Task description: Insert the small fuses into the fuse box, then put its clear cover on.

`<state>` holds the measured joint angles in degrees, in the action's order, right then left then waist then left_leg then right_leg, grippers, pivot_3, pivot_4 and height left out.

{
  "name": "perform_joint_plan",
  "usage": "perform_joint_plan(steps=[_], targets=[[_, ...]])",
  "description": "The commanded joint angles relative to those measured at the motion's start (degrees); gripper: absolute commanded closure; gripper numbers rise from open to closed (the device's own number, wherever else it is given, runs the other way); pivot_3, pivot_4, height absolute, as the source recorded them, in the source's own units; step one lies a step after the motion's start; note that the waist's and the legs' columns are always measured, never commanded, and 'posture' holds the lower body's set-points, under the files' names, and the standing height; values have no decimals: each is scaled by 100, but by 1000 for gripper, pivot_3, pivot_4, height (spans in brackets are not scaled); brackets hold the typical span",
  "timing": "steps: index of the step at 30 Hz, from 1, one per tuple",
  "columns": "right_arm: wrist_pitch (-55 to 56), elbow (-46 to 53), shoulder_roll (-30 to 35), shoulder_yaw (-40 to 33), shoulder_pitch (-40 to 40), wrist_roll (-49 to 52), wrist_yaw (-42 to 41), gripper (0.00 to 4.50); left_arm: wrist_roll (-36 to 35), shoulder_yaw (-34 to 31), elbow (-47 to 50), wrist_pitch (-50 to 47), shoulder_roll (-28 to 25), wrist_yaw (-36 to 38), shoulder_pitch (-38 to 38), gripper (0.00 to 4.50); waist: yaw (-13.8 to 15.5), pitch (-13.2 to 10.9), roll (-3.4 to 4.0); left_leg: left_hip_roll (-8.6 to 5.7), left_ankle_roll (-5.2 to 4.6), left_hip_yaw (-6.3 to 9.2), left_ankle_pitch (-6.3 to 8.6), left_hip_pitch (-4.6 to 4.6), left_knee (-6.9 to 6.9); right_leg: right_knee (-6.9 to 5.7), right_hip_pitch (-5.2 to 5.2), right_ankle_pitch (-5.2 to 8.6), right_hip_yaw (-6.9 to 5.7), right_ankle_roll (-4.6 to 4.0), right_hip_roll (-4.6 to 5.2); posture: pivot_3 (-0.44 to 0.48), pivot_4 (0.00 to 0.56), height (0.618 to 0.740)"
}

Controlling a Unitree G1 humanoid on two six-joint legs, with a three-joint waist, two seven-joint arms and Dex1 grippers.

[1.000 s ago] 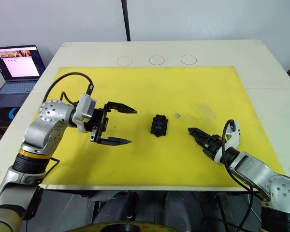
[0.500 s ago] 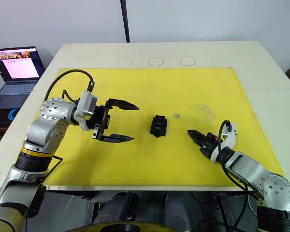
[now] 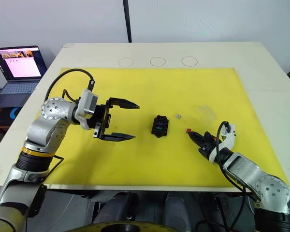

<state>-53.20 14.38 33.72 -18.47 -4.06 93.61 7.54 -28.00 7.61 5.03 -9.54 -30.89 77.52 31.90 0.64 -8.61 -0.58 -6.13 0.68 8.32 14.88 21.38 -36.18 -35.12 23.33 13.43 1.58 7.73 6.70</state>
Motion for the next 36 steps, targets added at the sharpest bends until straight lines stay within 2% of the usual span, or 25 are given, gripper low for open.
perform_joint_plan(steps=[1, 4, 6, 8, 13, 17, 23, 28, 36], targets=[[-321, 530, 767, 14, 525, -299, -489, 4463, -37, -185, -16, 68, -86, -7, 58, 0, -2, -10, 15, 0, 0, -1, 0, 1, 0, 1, 1, 0, 0, 0, 0, 0, 150, 740], [-848, 1014, 1948, 574, 1477, -1088, -1481, 4463, -43, -225, -101, 66, -192, 53, -28, 0, -41, -30, 46, -2, -2, -13, 1, 5, -4, 3, 5, 0, 4, 1, 5, 0, 150, 740], [-996, 1036, 2398, 914, 2096, -1452, -2012, 4463, -56, -222, -126, 41, -215, 47, -63, 0, -52, -37, 41, 1, -2, -16, 1, 5, 6, 2, 10, 3, 2, 6, 1, 0, 150, 740], [-1080, 960, 2695, 1474, 3046, -2028, -2735, 4463, -51, -194, -155, -1, -203, 11, -81, 0, -46, -43, 30, 12, -8, -12, 5, 8, 9, 2, 9, 6, -14, 3, -13, 0, 150, 740], [-921, 645, 2848, 2737, 4456, -3550, -4144, 4463, -37, -141, -284, -273, -46, -305, -45, 0, -26, -56, 23, 3, -9, -14, 8, 22, 7, 7, 22, 5, -13, 6, 3, 0, 150, 740], [-806, 168, 2587, 3645, 5559, -4530, -5211, 4463, 206, -73, -537, -193, 280, -772, -69, 0, -9, -63, 12, -2, -8, -12, 8, 24, 0, 9, 20, 4, -8, 8, 10, 0, 150, 740], [-585, -108, 2349, 4145, 5690, -5493, -5853, 4463, 438, 104, -521, -18, 492, -871, -345, 0, -7, -63, 12, 1, -7, -11, 9, 26, 11, 4, 35, 4, -11, 7, 7, 0, 150, 740], [-504, -174, 2117, 4261, 5645, -6009, -6078, 4463, 561, 123, -599, 110, 540, -889, -348, 0, -9, -62, 13, 0, 36, -10, -17, 100, -5, -14, 116, -12, -7, 1, 8, 0, 150, 740], [-222, -300, 1913, 4410, 5625, -6702, -6478, 4463, 658, 178, -769, 260, 560, -846, -277, 0, -7, -62, 13, 0, 27, -13, -12, 99, -3, -13, 116, -14, -8, 0, 7, 0, 150, 740]])
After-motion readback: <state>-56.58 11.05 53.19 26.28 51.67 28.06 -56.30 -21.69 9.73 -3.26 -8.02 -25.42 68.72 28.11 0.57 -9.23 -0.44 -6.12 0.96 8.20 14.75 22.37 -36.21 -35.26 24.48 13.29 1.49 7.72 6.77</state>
